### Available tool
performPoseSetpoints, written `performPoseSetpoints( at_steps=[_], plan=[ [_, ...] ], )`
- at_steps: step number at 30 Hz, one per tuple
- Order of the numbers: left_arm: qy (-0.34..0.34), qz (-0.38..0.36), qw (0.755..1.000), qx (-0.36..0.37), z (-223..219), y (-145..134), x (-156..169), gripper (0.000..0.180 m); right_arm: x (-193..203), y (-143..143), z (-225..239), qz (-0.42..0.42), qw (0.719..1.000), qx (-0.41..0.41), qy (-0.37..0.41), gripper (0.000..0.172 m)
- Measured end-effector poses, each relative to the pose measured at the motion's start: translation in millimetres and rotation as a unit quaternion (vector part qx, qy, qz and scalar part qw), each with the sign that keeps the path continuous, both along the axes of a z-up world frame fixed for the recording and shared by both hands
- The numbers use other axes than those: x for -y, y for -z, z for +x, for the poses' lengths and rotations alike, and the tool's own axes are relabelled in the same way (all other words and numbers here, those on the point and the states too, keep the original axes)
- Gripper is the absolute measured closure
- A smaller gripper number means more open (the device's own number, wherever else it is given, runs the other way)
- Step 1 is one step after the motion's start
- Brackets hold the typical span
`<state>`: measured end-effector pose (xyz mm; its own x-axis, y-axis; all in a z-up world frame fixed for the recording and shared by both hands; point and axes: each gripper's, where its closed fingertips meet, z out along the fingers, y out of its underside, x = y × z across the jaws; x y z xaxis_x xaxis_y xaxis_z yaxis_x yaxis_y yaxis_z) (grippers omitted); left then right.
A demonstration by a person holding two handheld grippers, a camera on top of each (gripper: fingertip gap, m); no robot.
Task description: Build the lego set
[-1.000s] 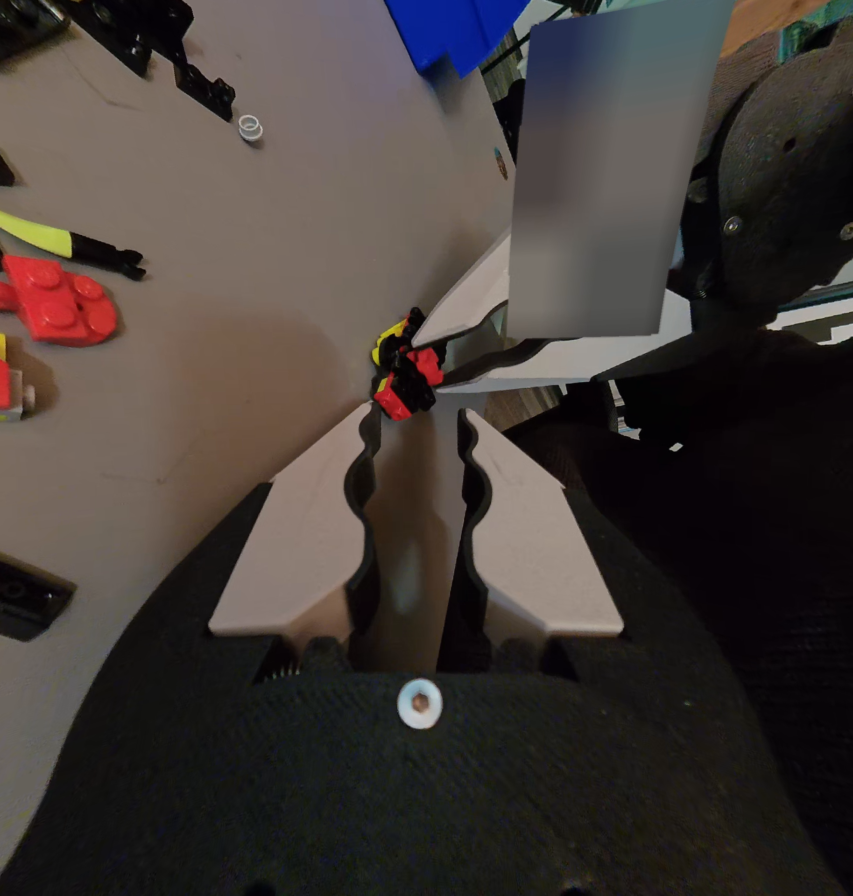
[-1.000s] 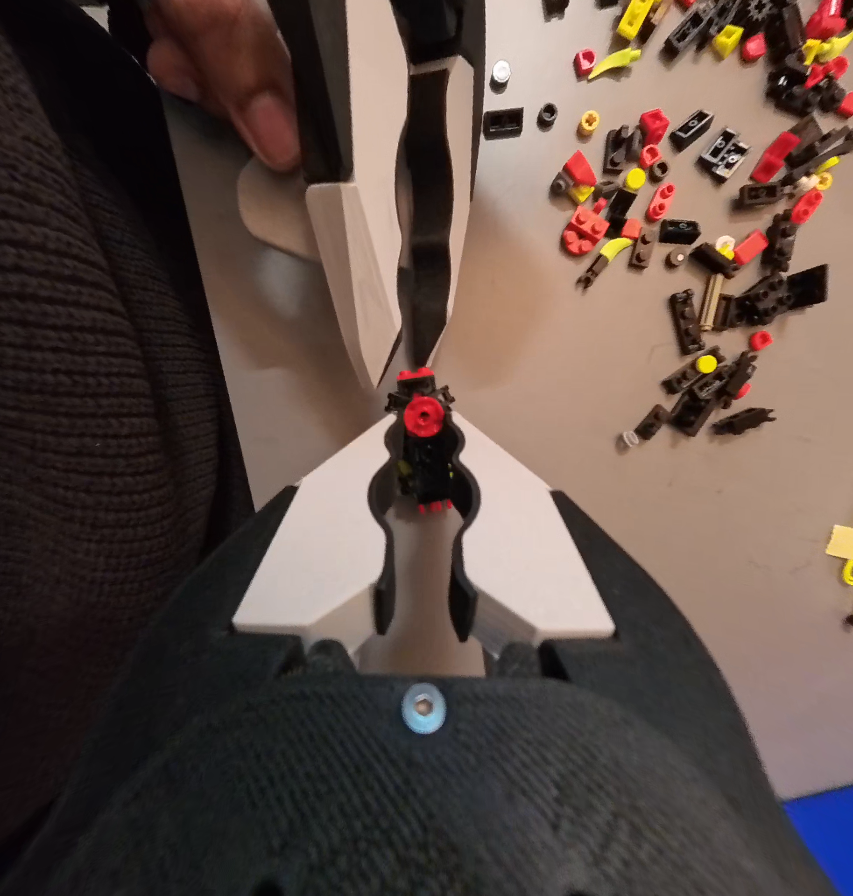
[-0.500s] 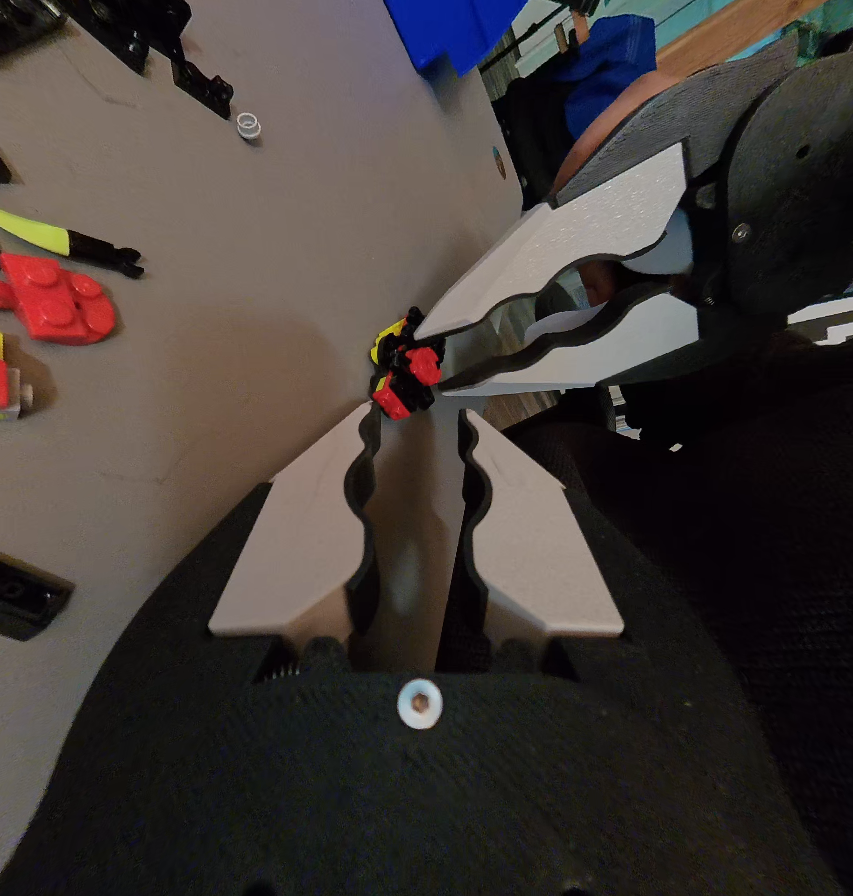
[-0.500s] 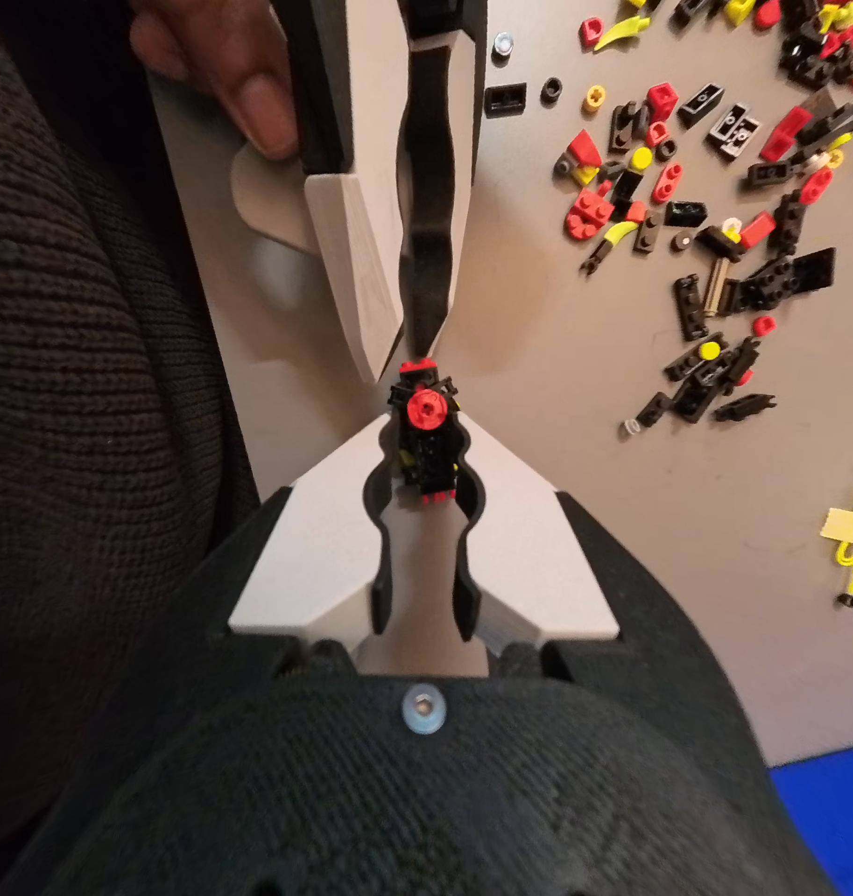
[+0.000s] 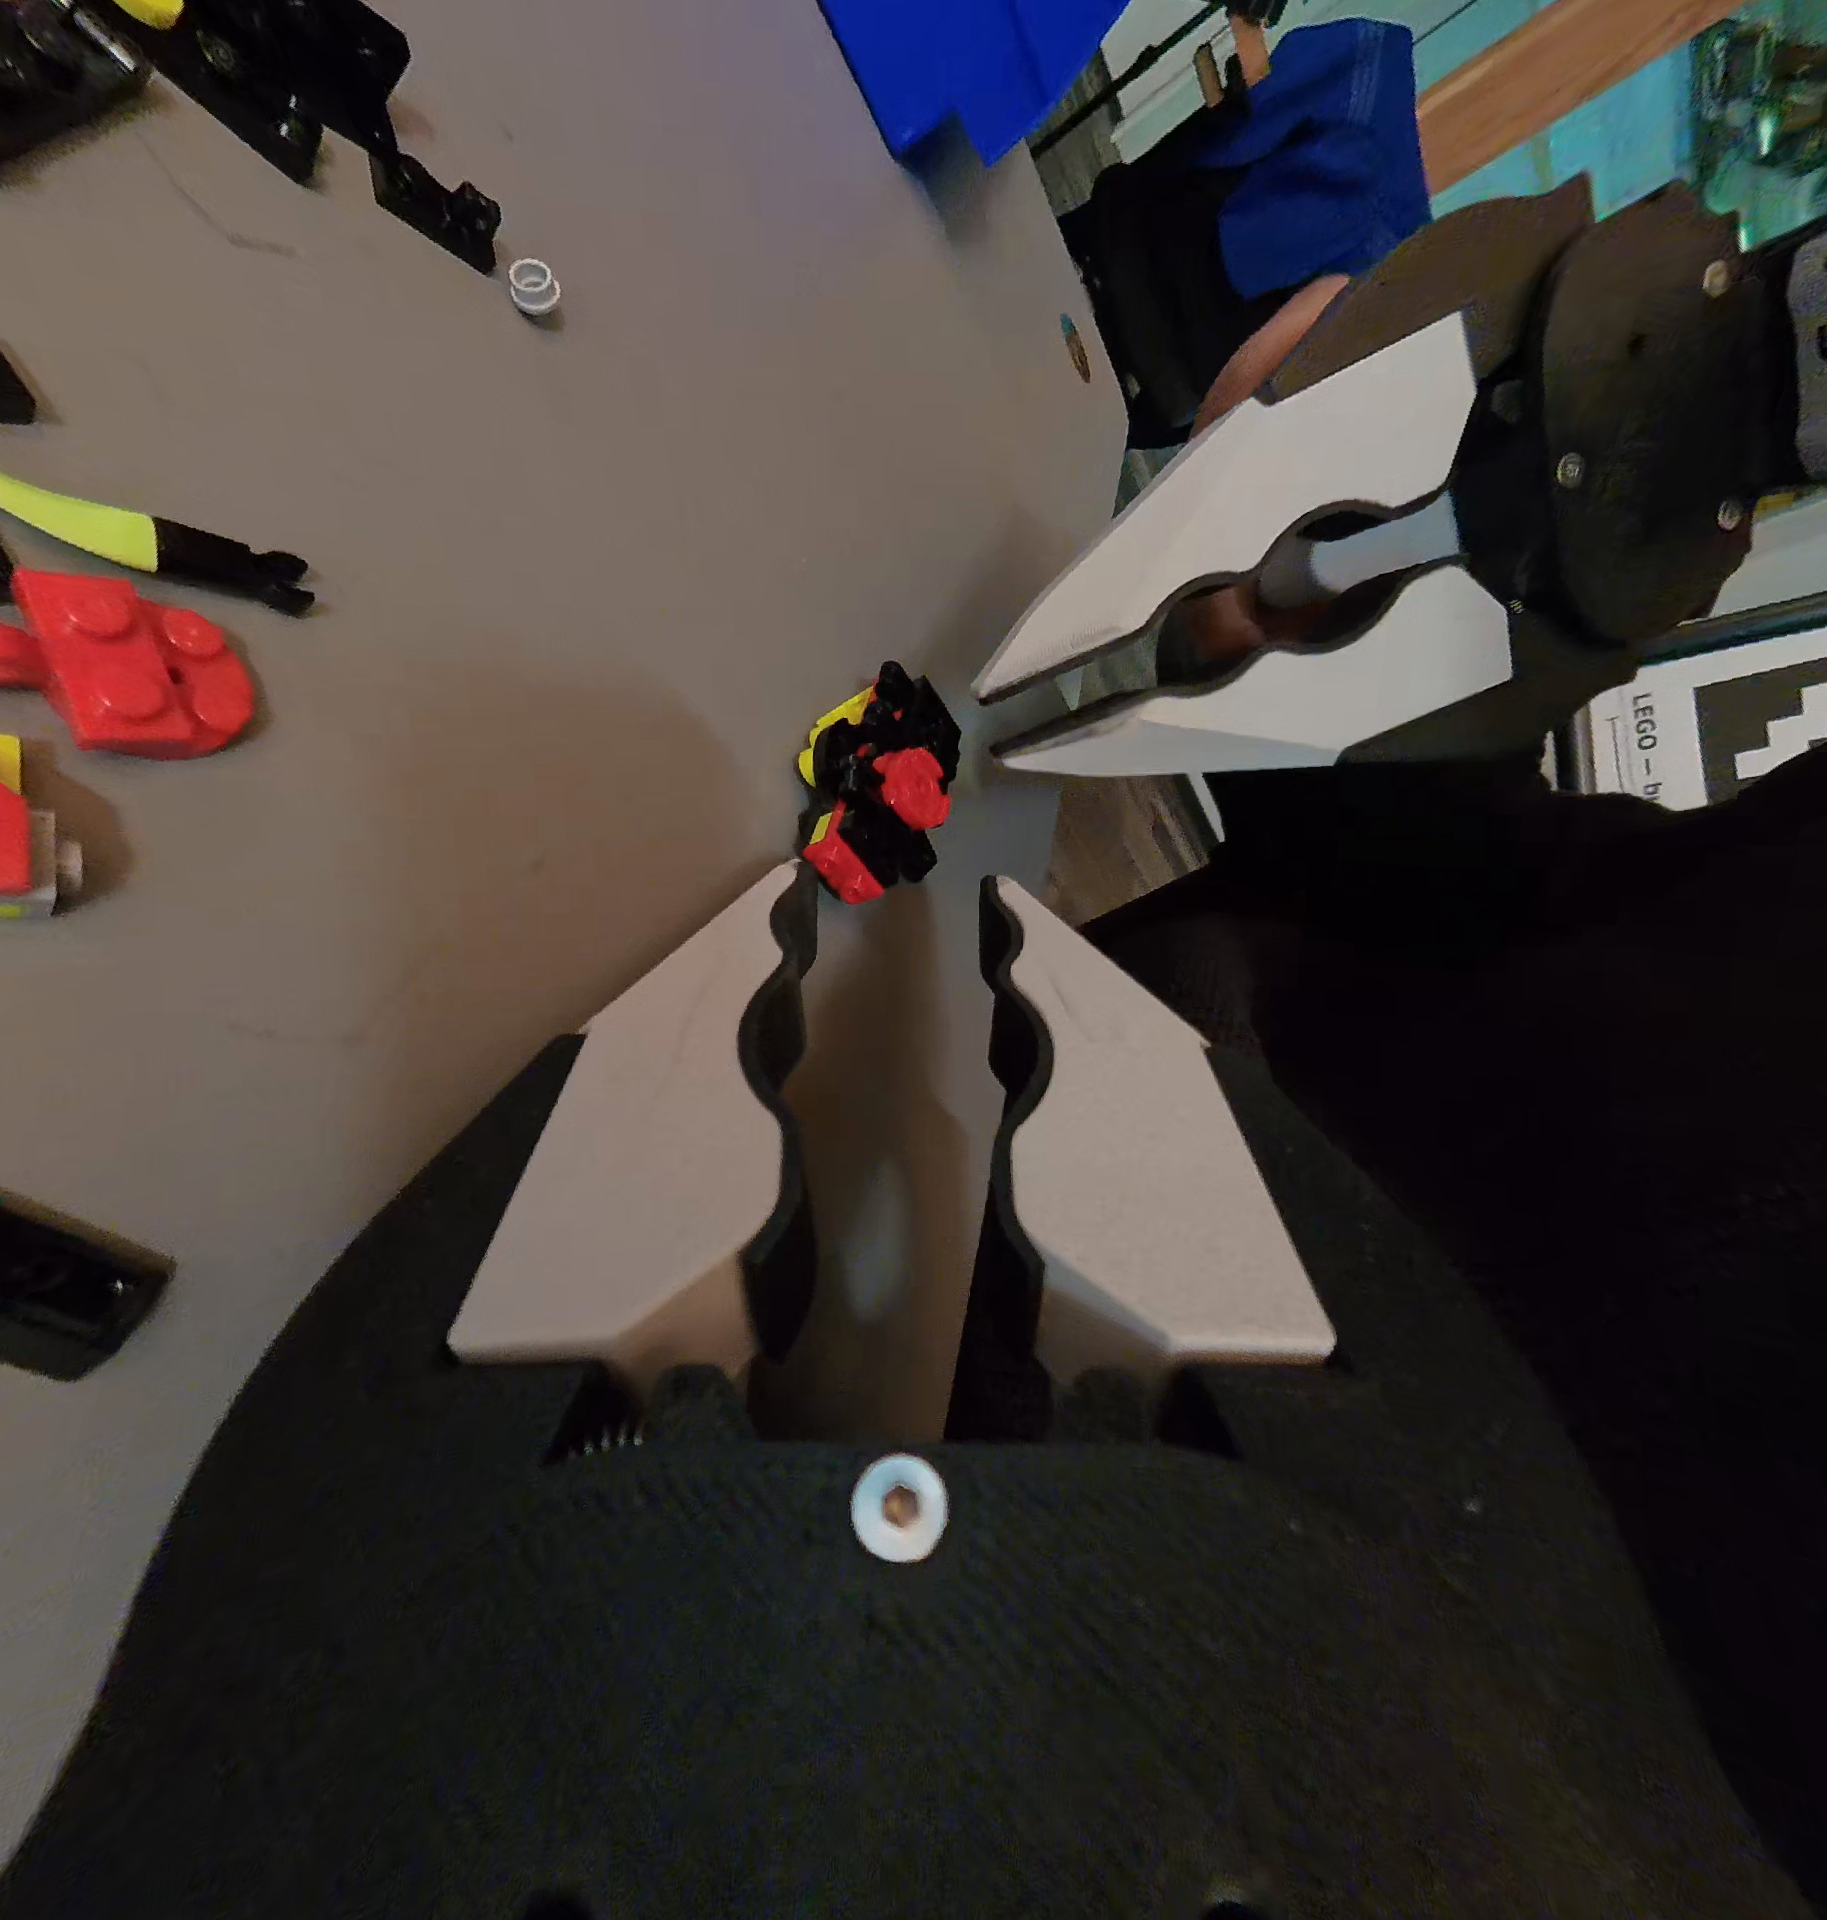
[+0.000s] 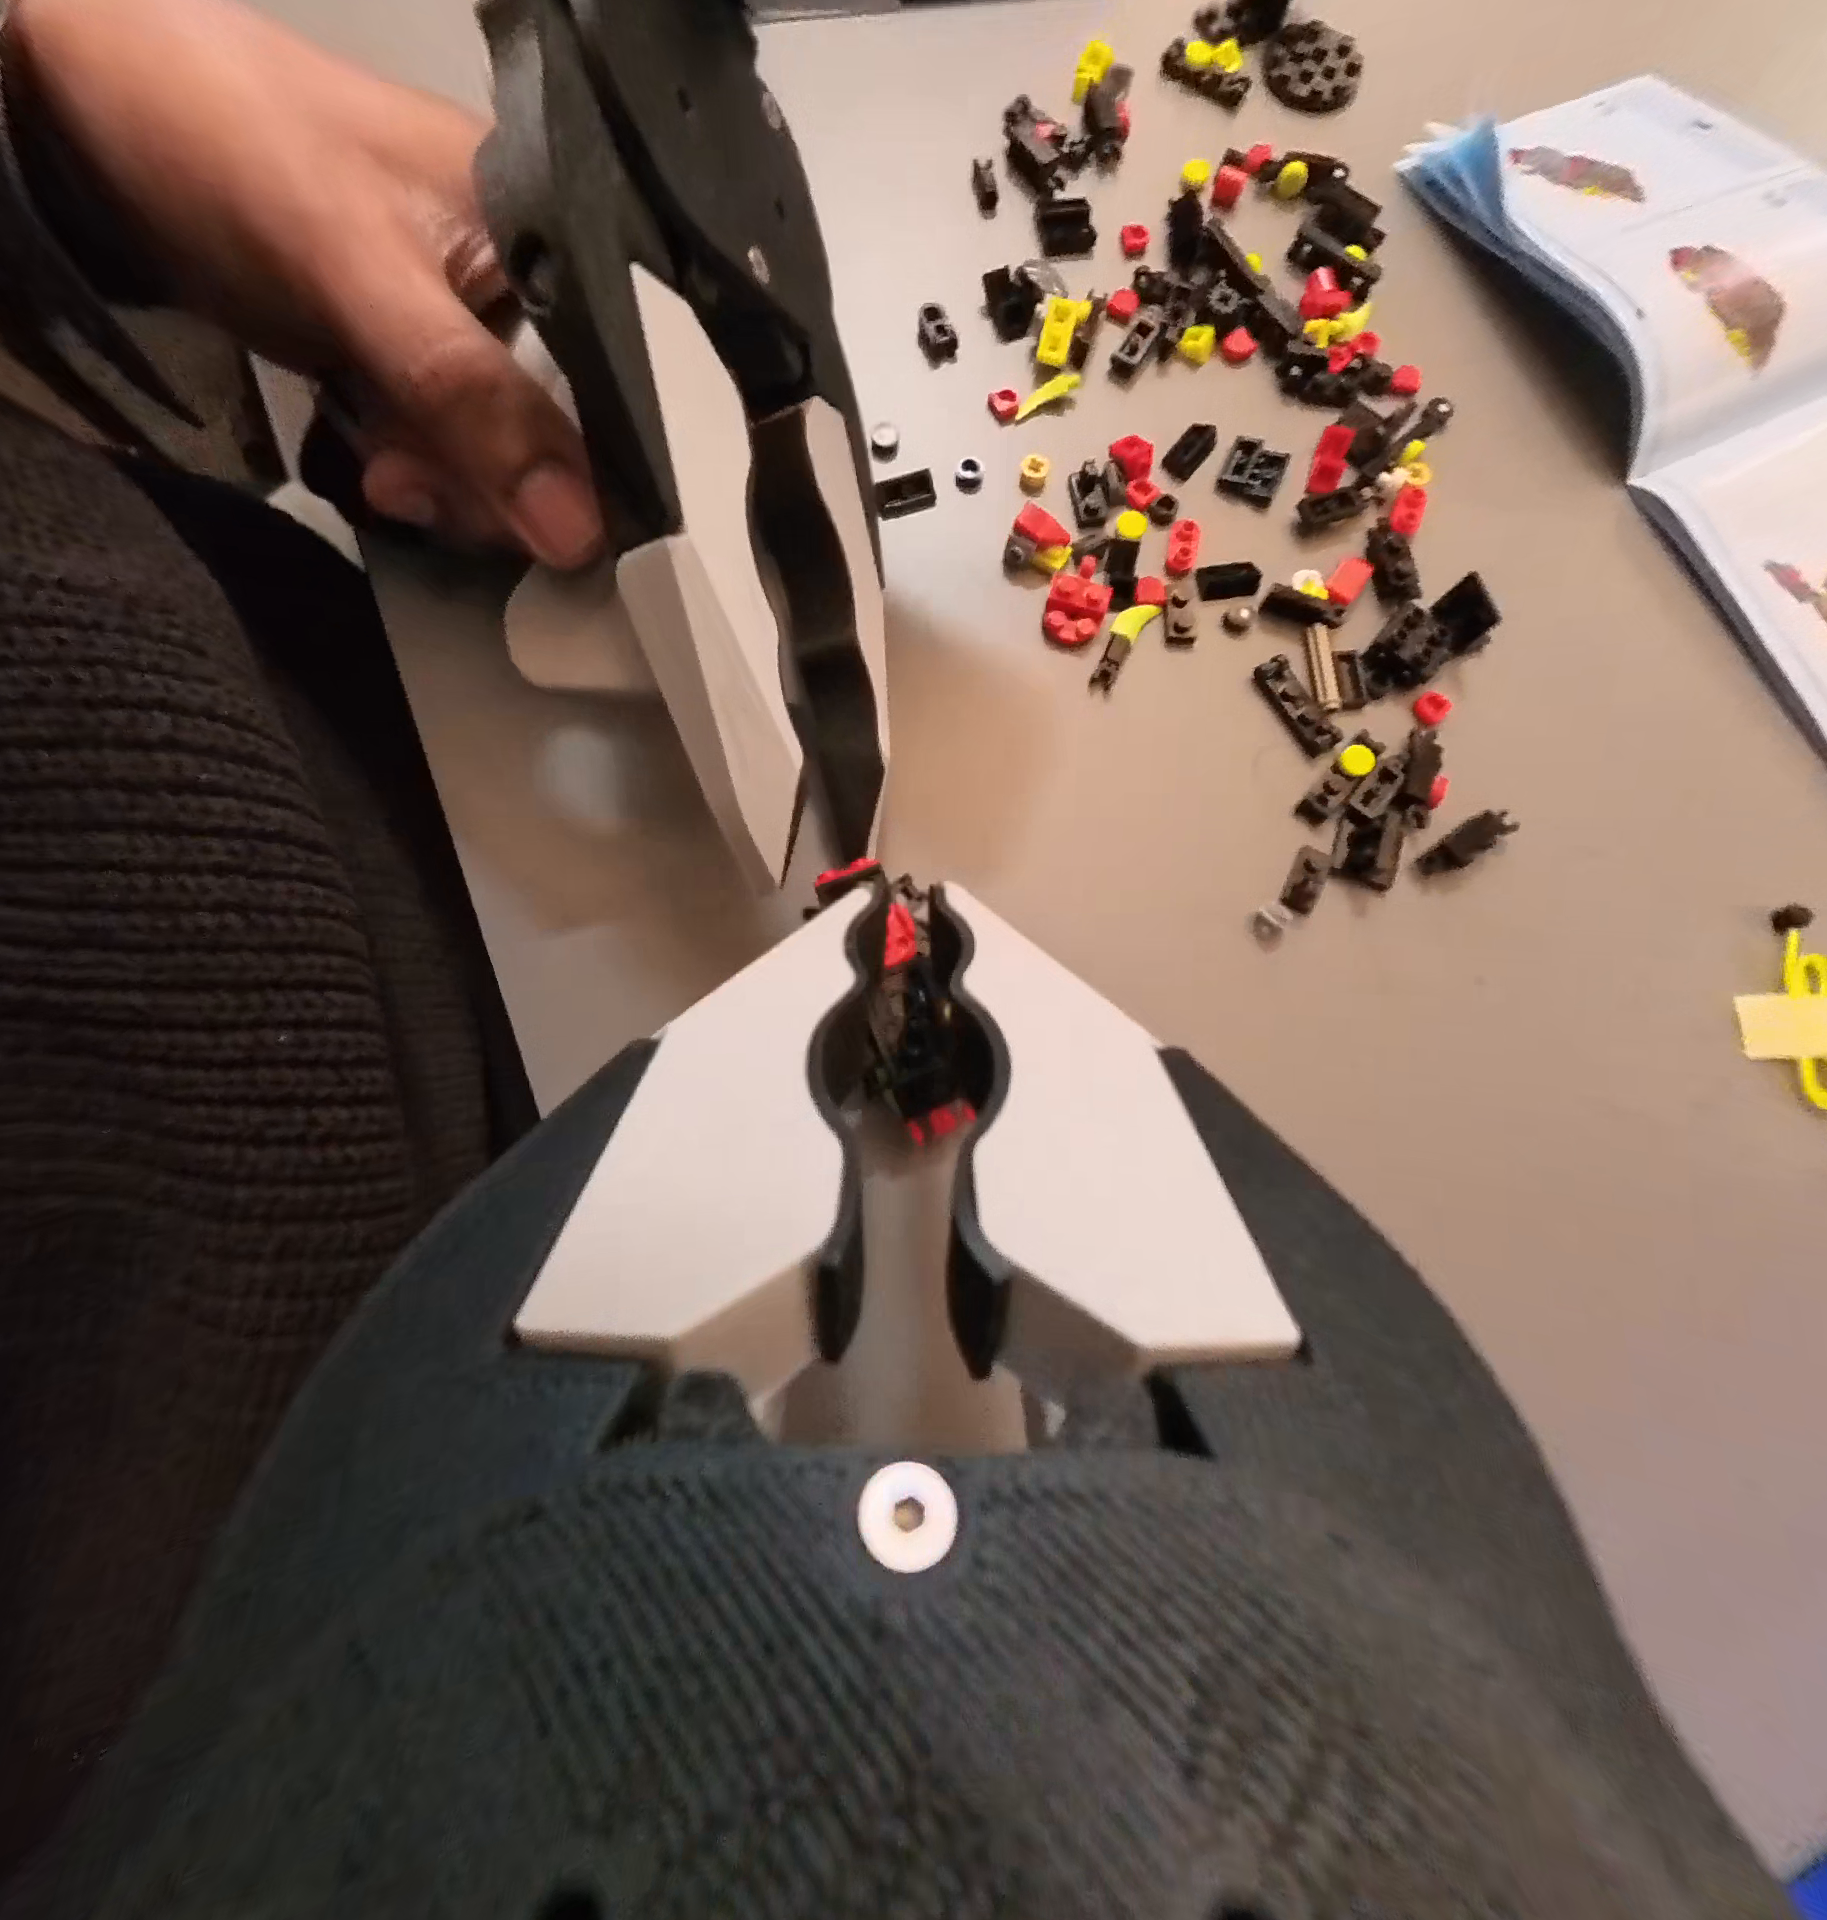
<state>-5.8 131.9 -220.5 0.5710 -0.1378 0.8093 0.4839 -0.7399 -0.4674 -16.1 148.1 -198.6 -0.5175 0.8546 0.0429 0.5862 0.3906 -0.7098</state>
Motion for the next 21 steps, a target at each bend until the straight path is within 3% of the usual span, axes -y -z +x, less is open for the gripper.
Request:
performPoseSetpoints(
  at_steps=[12, 21],
  plan=[
    [-0.002, 0.005, 1.0, -0.016, -1.5, 1.7, -5.2, 0.156, 6.1, 6.9, 5.5, -0.058, 0.998, 0.0, 0.012, 0.172],
    [-0.002, 0.003, 1.0, -0.012, -1.1, 1.6, -5.1, 0.155, 4.8, 16.4, 6.2, -0.049, 0.999, 0.018, 0.013, 0.172]
  ],
)
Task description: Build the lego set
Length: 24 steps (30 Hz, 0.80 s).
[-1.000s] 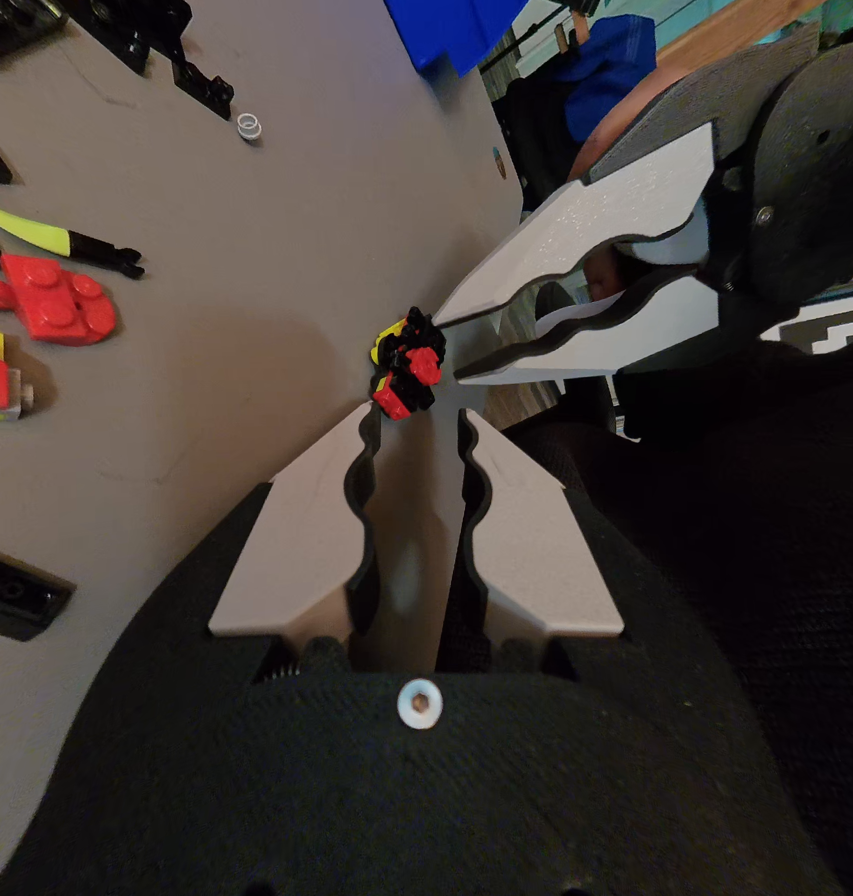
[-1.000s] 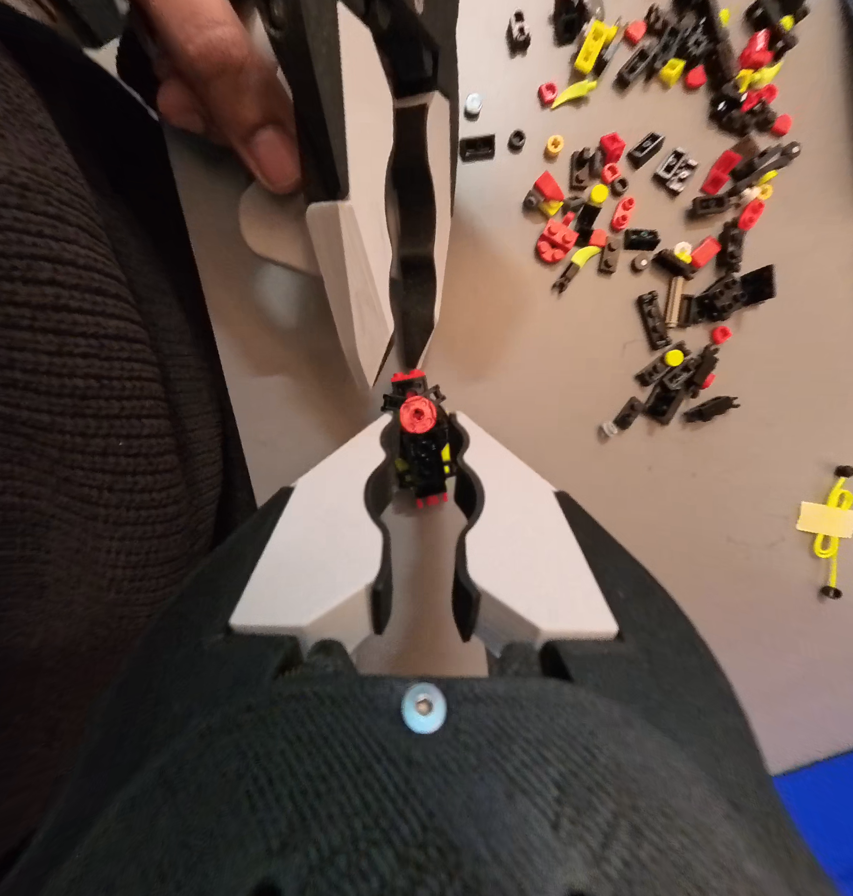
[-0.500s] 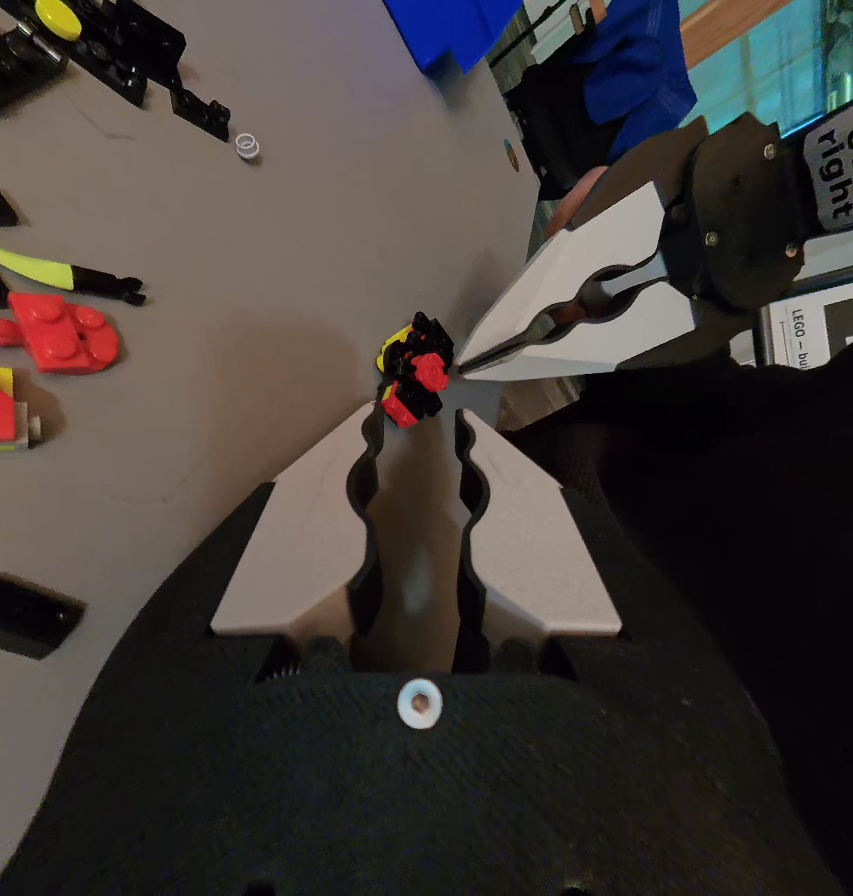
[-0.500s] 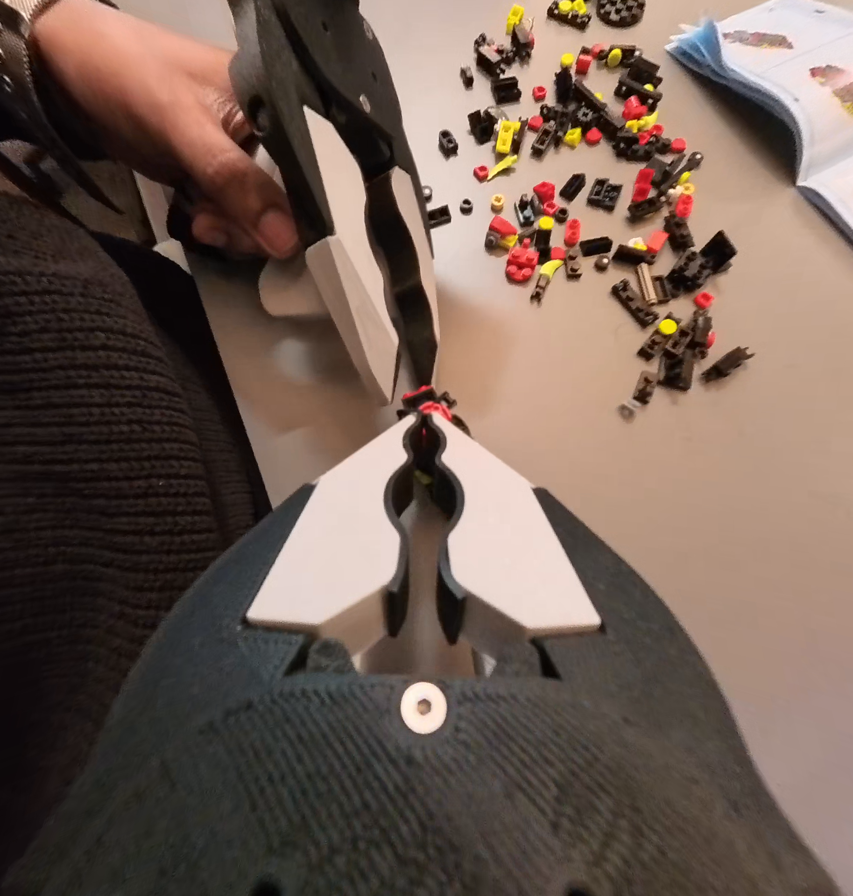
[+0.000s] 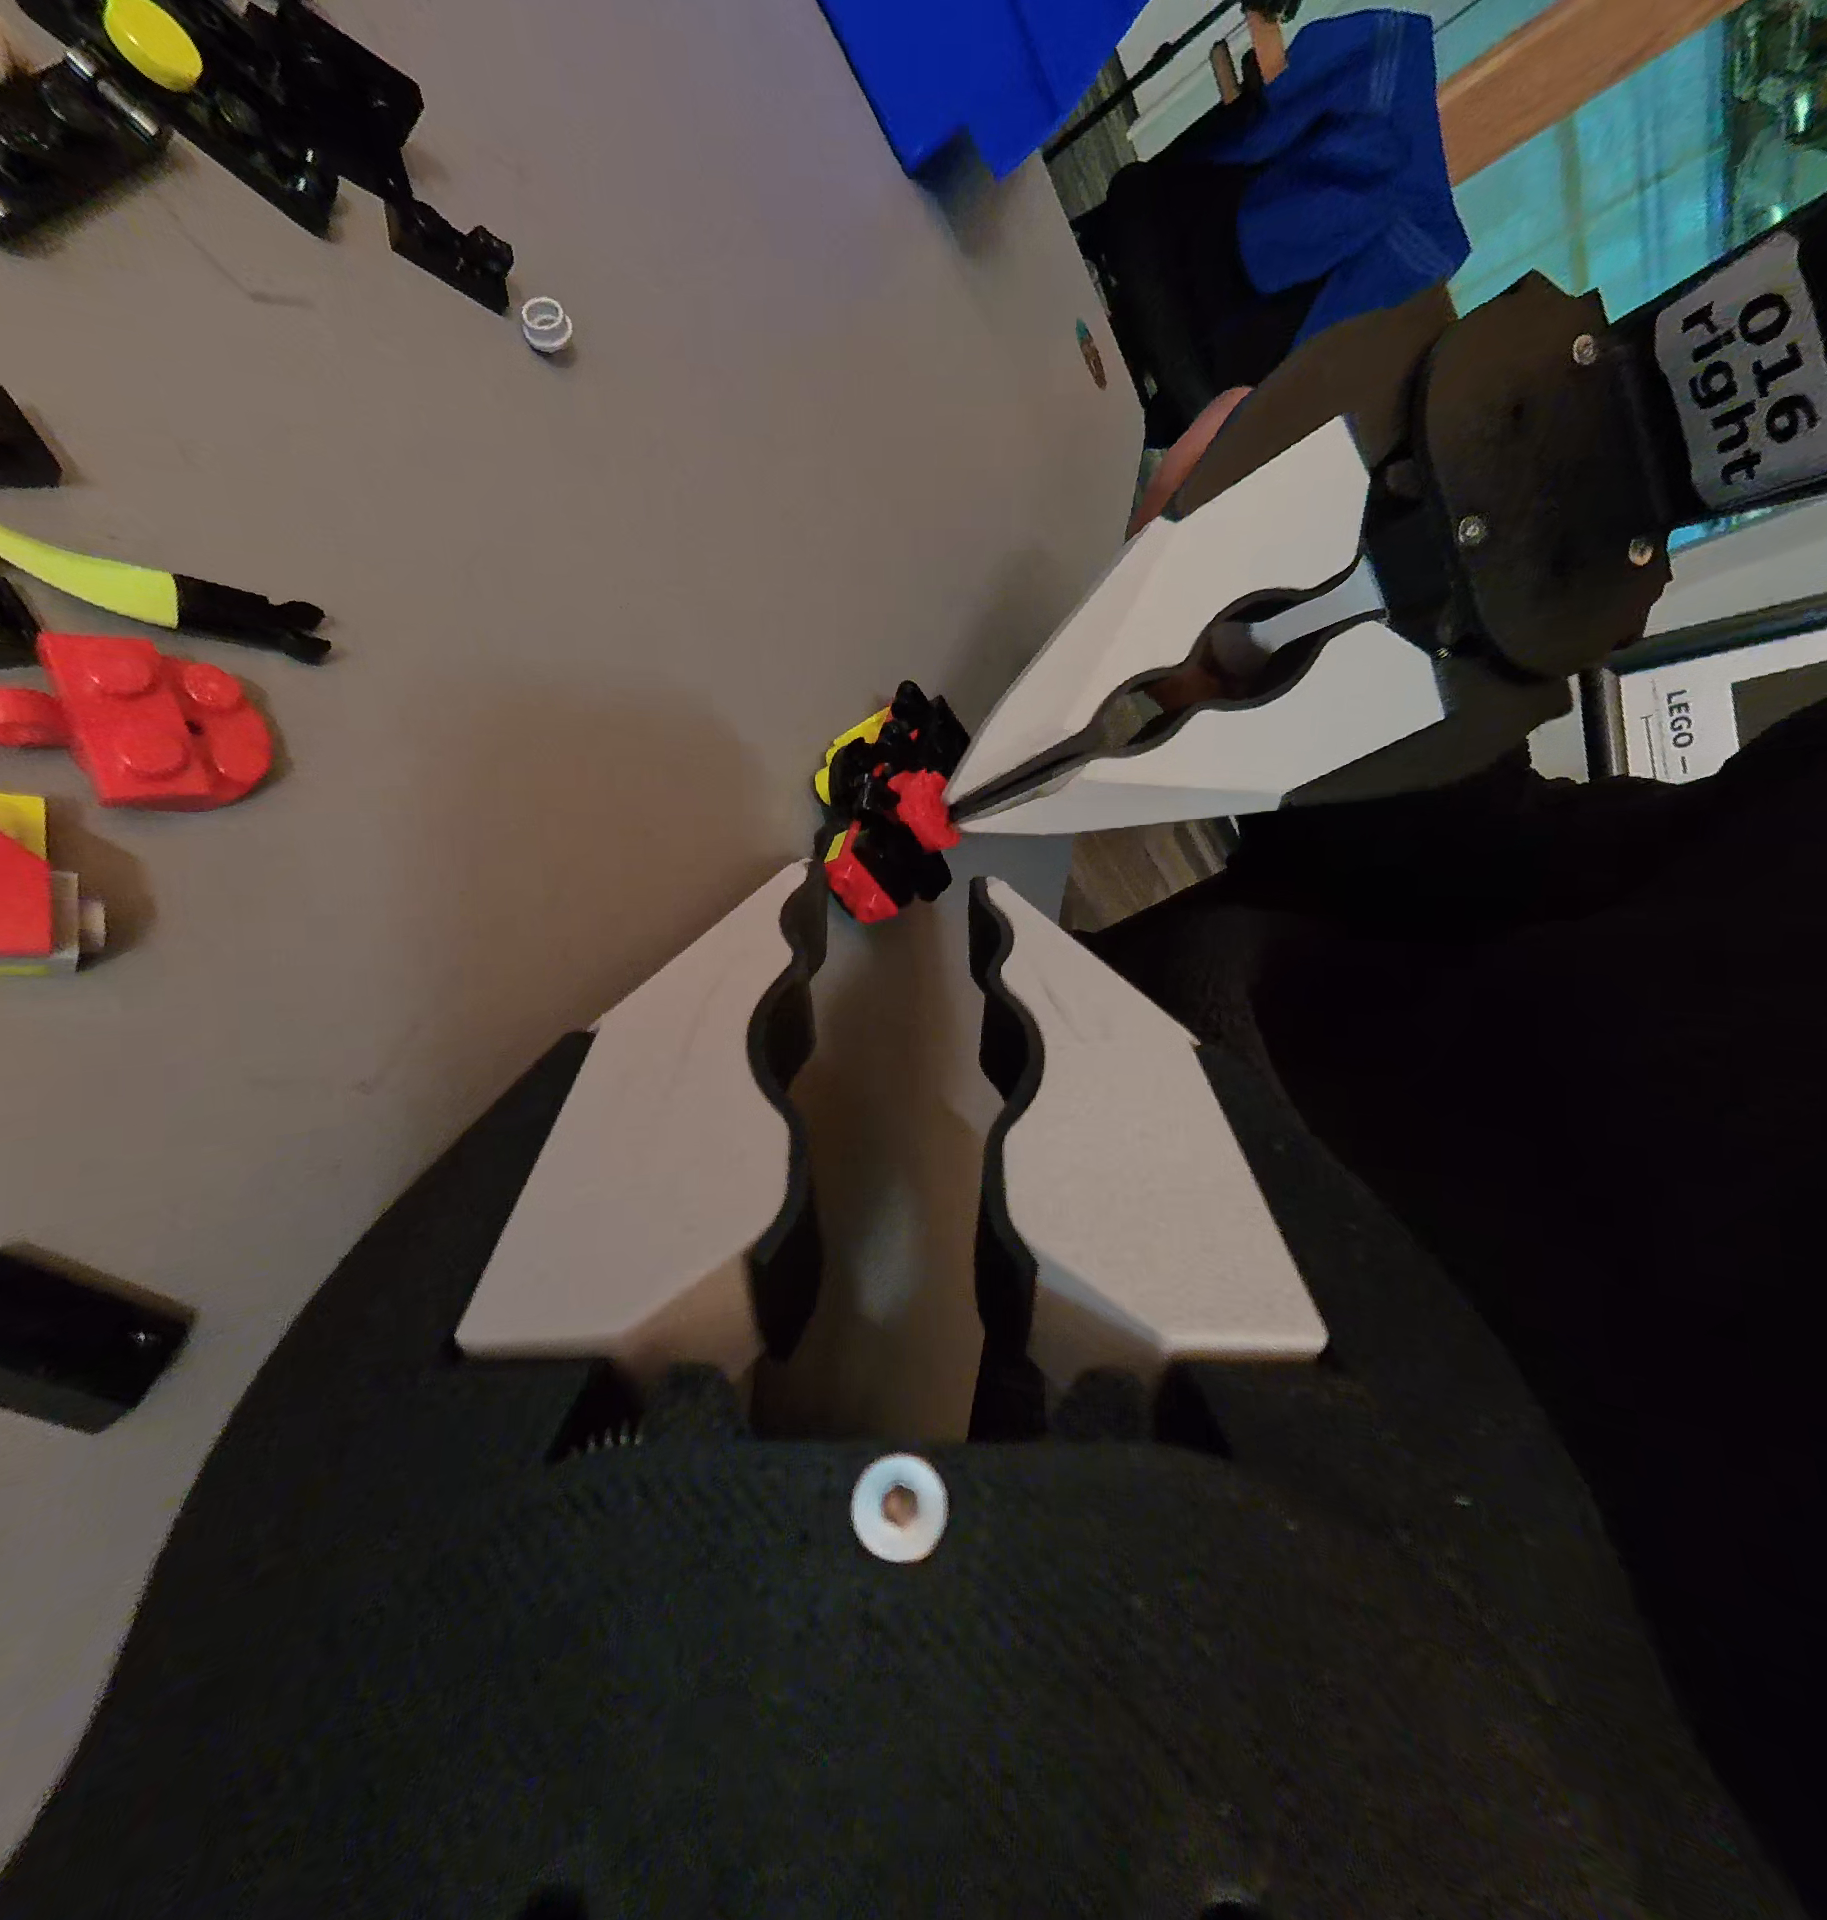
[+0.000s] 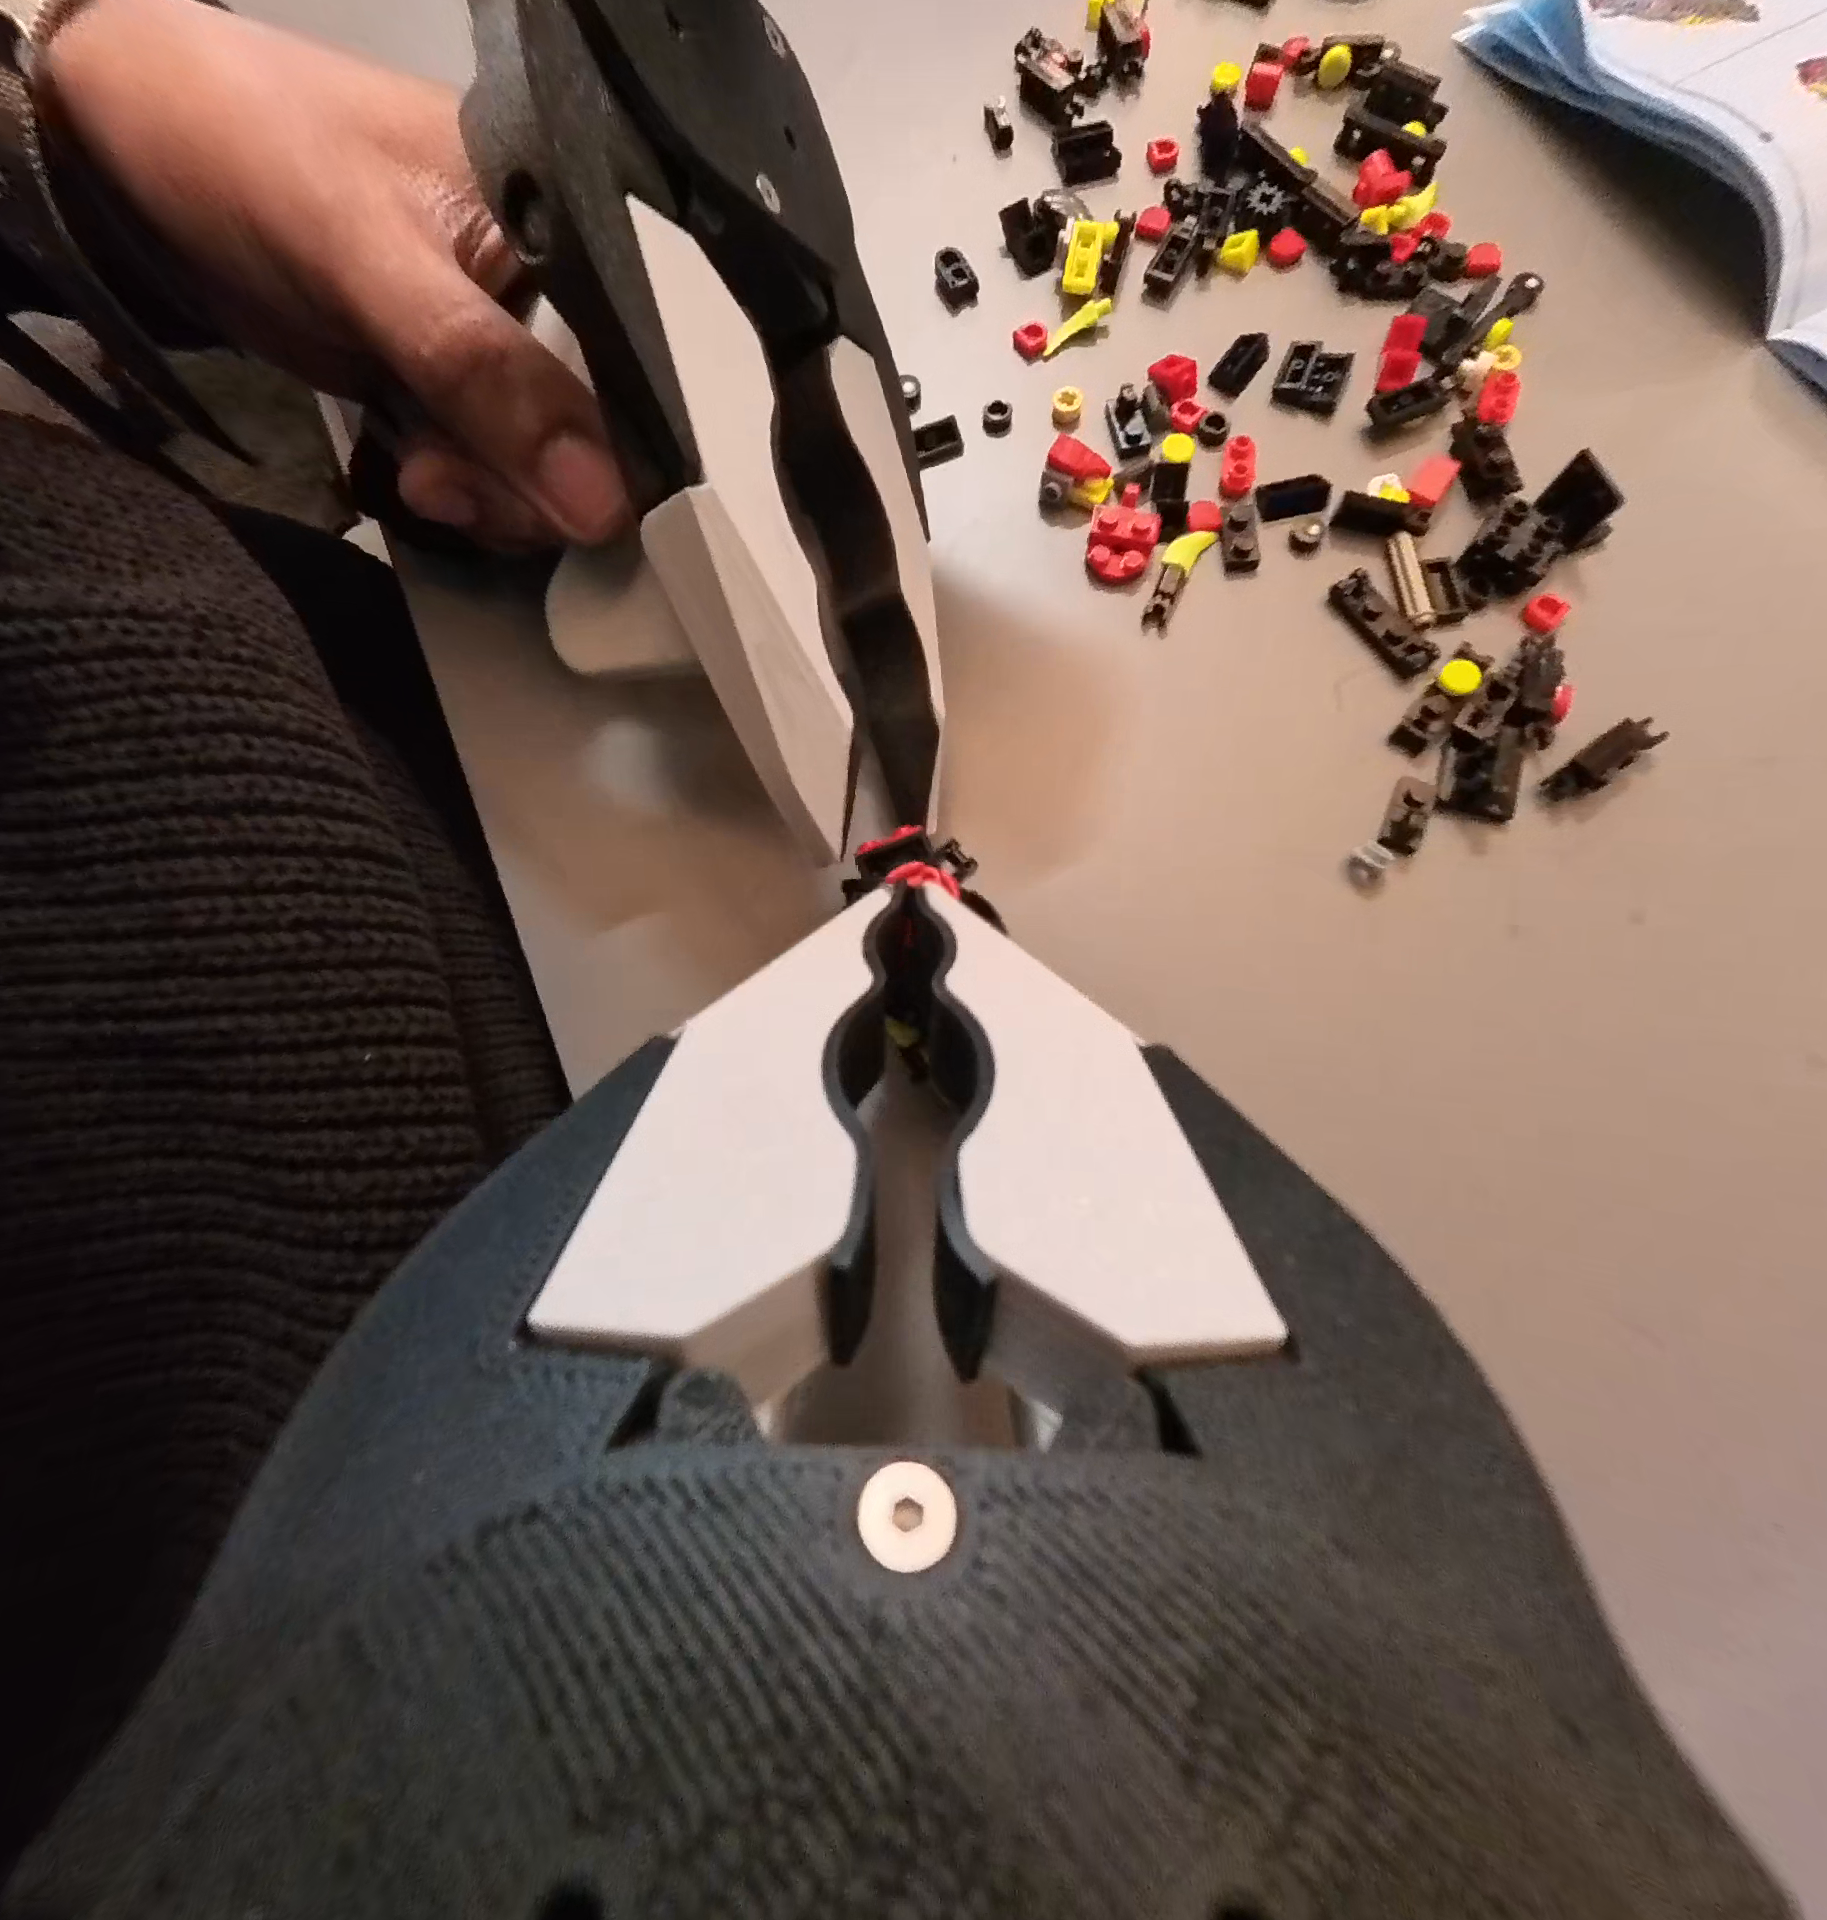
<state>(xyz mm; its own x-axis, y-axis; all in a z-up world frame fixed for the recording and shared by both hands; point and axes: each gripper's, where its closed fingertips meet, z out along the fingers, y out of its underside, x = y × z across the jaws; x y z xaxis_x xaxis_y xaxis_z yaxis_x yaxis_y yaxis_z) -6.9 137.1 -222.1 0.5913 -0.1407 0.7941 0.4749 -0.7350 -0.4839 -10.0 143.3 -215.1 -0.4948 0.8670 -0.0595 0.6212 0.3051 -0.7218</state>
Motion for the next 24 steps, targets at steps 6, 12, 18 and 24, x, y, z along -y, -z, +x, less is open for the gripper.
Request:
performPoseSetpoints(
  at_steps=[6, 12, 18, 24],
  plan=[
    [0.002, -0.002, 1.0, 0.0, 0.5, 0.3, 0.9, 0.156, 0.6, 0.9, -0.4, -0.015, 1.0, 0.014, 0.015, 0.172],
    [0.001, -0.003, 1.0, -0.001, 0.4, 0.7, 0.6, 0.156, 0.6, 1.8, -0.2, -0.04, 0.998, 0.032, 0.038, 0.172],
    [0.0, -0.004, 1.0, 0.0, 0.5, 0.7, 0.5, 0.156, 0.9, 2.2, -0.4, -0.04, 0.998, 0.028, 0.037, 0.172],
    [0.0, -0.002, 1.0, 0.002, 0.7, 0.0, 0.5, 0.155, 0.5, -0.6, 0.2, -0.027, 0.999, 0.004, 0.021, 0.172]
  ],
)
